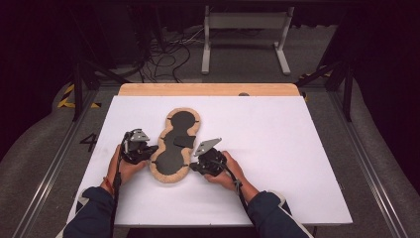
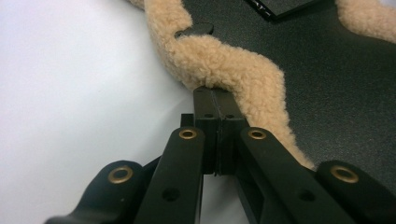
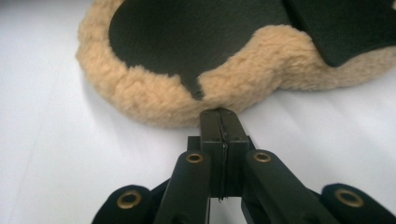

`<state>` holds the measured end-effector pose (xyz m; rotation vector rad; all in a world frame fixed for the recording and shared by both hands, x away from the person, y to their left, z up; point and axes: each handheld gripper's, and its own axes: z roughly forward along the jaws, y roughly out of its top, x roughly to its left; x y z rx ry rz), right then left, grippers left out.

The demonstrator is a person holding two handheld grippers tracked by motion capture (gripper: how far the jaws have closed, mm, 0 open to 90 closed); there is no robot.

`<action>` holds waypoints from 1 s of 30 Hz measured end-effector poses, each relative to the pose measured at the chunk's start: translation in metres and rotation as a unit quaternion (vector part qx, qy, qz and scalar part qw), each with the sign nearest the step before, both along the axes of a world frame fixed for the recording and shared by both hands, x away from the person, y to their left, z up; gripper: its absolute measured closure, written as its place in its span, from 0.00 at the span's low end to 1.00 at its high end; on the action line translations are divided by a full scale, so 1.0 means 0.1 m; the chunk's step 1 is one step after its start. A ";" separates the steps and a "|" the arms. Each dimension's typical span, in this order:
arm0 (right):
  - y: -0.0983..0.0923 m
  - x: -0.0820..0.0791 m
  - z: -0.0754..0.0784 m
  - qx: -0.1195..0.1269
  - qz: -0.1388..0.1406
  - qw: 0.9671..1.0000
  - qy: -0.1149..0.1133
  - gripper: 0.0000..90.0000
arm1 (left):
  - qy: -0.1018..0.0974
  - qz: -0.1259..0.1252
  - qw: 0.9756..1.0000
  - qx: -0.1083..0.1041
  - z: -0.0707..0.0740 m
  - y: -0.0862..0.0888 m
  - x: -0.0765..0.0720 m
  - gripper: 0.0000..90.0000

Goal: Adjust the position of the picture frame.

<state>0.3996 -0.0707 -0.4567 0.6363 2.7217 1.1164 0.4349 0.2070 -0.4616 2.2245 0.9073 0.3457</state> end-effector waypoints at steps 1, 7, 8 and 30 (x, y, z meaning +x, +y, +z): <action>-0.01 -0.02 0.00 -0.003 0.000 1.000 -0.003 1.00 | 0.002 0.001 1.000 -0.002 0.00 -0.02 -0.01 1.00; -0.10 -0.08 -0.01 0.006 -0.010 1.000 -0.003 1.00 | -0.002 -0.010 1.000 -0.002 0.00 -0.10 -0.01 1.00; -0.12 -0.09 -0.01 0.009 -0.011 1.000 0.000 1.00 | -0.002 -0.016 1.000 -0.001 0.00 -0.12 0.00 1.00; -0.52 -0.41 0.04 -0.016 0.036 0.999 0.012 1.00 | -0.018 -0.089 0.996 0.007 0.00 -0.68 -0.07 1.00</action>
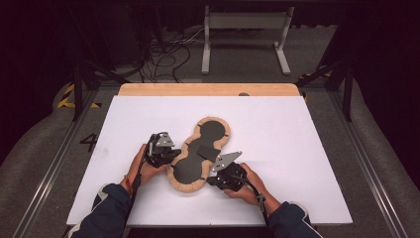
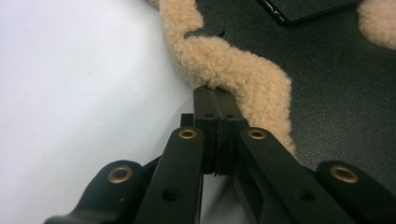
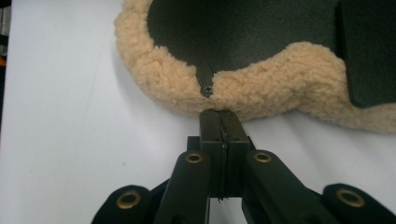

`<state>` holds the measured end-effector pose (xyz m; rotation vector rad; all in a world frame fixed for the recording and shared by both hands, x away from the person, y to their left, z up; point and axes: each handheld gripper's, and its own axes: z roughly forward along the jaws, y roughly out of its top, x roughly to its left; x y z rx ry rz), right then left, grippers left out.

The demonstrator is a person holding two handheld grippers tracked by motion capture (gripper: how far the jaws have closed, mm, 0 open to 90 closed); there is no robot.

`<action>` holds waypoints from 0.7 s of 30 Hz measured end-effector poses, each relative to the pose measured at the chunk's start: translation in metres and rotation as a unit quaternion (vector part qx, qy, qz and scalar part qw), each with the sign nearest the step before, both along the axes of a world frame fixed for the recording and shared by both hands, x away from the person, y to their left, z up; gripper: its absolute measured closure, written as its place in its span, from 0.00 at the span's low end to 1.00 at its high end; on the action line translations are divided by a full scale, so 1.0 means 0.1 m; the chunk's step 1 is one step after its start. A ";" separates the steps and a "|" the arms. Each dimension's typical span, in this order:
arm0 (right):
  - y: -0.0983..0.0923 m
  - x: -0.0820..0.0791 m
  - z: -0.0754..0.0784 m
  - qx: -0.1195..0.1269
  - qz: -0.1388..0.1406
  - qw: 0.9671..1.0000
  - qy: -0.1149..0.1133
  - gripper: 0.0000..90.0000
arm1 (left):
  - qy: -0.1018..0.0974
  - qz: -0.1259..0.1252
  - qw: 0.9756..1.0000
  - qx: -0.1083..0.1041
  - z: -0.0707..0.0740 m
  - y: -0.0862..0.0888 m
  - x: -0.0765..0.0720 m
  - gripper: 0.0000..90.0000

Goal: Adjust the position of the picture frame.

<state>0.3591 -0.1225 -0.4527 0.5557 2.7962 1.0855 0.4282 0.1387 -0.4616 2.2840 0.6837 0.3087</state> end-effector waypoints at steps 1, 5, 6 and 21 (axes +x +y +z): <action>-0.01 -0.02 0.00 -0.002 0.002 1.000 0.001 1.00 | -0.001 -0.003 1.000 0.002 0.00 -0.02 0.00 1.00; -0.02 -0.07 0.00 -0.001 0.006 1.000 0.003 1.00 | -0.001 -0.008 1.000 -0.002 0.00 -0.08 0.00 1.00; -0.02 -0.09 0.00 0.001 0.006 1.000 0.007 1.00 | 0.000 -0.008 1.000 -0.005 -0.01 -0.09 0.00 1.00; 0.13 -0.27 0.00 -0.008 0.012 1.000 -0.011 1.00 | -0.006 -0.030 1.000 -0.001 0.00 -0.20 0.06 1.00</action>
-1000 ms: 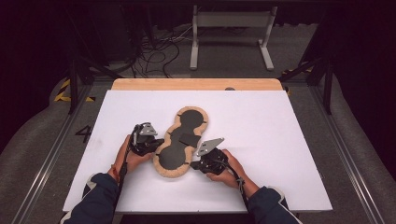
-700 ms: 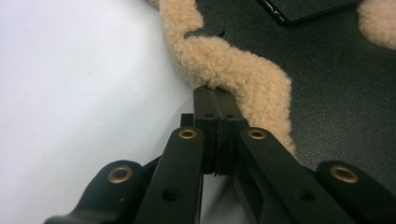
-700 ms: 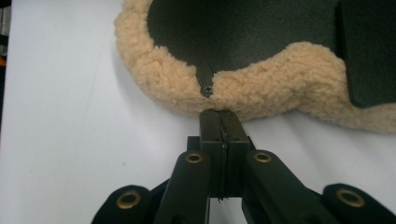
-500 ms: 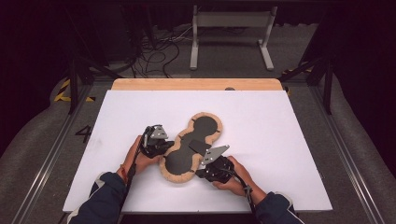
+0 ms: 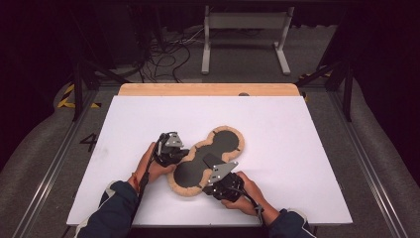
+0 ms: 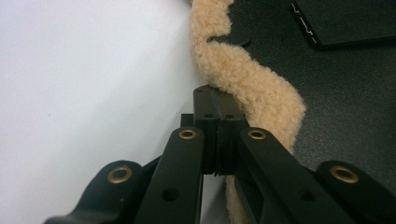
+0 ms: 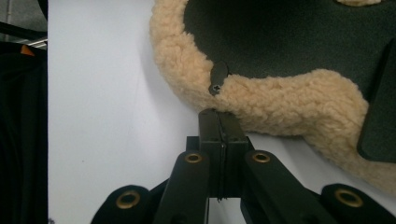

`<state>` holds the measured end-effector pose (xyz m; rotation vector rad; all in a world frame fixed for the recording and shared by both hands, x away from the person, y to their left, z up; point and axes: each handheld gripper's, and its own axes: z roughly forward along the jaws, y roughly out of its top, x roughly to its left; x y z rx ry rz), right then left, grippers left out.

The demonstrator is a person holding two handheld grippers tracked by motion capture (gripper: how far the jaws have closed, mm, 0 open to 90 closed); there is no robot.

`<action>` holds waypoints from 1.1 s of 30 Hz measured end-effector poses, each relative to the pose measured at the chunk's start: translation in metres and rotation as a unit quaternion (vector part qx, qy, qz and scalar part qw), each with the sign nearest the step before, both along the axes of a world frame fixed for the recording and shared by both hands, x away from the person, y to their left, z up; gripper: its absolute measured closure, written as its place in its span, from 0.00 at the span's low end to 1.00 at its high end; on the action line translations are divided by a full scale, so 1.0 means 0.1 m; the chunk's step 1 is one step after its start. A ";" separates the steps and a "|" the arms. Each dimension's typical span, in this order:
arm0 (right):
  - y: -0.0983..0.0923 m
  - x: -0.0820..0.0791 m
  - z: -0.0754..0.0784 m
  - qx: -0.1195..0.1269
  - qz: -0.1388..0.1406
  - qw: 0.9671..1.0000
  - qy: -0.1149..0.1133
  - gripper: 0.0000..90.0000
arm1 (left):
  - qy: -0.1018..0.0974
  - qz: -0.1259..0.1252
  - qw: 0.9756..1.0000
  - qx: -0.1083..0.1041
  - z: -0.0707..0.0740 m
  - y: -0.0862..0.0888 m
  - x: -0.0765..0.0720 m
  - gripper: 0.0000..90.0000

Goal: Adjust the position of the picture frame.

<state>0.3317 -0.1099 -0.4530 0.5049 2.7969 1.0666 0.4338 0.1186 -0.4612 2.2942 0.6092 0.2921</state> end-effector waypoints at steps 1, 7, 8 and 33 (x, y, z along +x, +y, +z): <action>0.01 -0.01 0.00 0.001 -0.003 1.000 -0.001 1.00 | 0.001 -0.001 1.000 -0.002 0.00 0.01 0.01 1.00; 0.00 -0.02 0.02 -0.003 0.002 1.000 -0.016 1.00 | -0.021 0.012 0.999 -0.026 0.08 0.15 -0.01 0.90; -0.02 -0.01 0.04 -0.002 0.001 1.000 -0.020 1.00 | -0.027 0.019 0.999 -0.031 0.12 0.20 -0.03 0.90; -0.56 0.88 0.41 0.091 -0.179 0.975 -0.090 1.00 | -0.011 -0.038 0.998 -0.054 0.07 0.28 -1.55 0.95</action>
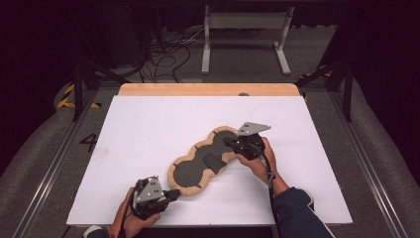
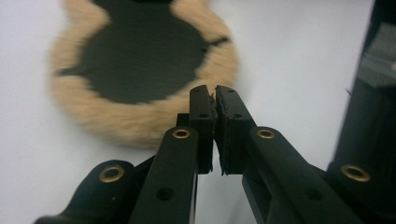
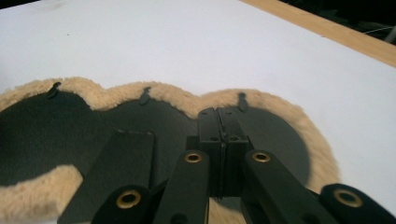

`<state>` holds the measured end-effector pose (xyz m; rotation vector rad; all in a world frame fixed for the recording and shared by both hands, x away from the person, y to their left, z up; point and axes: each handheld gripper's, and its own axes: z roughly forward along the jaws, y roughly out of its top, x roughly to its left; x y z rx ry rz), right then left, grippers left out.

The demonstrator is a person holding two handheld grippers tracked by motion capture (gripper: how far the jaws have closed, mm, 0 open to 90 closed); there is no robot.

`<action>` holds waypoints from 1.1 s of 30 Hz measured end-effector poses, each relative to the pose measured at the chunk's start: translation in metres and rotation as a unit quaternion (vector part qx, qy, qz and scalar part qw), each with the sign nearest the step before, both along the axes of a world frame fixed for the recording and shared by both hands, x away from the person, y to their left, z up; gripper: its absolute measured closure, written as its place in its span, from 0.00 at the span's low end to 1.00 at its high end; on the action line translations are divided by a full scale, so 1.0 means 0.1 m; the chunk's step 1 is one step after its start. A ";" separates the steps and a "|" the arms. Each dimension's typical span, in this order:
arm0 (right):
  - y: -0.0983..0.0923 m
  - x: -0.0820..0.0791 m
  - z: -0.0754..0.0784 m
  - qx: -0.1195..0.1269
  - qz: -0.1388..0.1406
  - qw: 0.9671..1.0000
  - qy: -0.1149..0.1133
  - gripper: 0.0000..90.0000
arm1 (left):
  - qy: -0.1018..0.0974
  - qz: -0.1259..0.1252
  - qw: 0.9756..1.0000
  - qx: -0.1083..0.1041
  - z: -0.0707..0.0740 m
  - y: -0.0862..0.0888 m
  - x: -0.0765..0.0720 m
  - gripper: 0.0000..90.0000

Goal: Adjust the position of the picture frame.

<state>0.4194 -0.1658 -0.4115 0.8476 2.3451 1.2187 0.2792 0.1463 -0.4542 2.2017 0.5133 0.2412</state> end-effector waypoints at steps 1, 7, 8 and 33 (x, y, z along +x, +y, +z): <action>0.05 0.03 -0.01 -0.004 0.000 1.000 0.001 1.00 | 0.004 -0.011 1.000 0.000 0.00 -0.04 -0.02 0.95; 0.37 0.26 -0.09 -0.022 0.007 1.000 0.019 1.00 | 0.011 -0.033 0.999 0.018 -0.08 -0.21 -0.05 0.94; 0.41 0.28 -0.11 -0.028 0.007 0.999 0.019 1.00 | 0.009 -0.030 0.999 0.018 -0.09 -0.23 -0.04 0.93; 0.64 0.54 -0.13 -0.090 0.016 0.992 0.091 1.00 | 0.004 0.008 1.000 0.021 -0.11 -0.18 0.09 1.00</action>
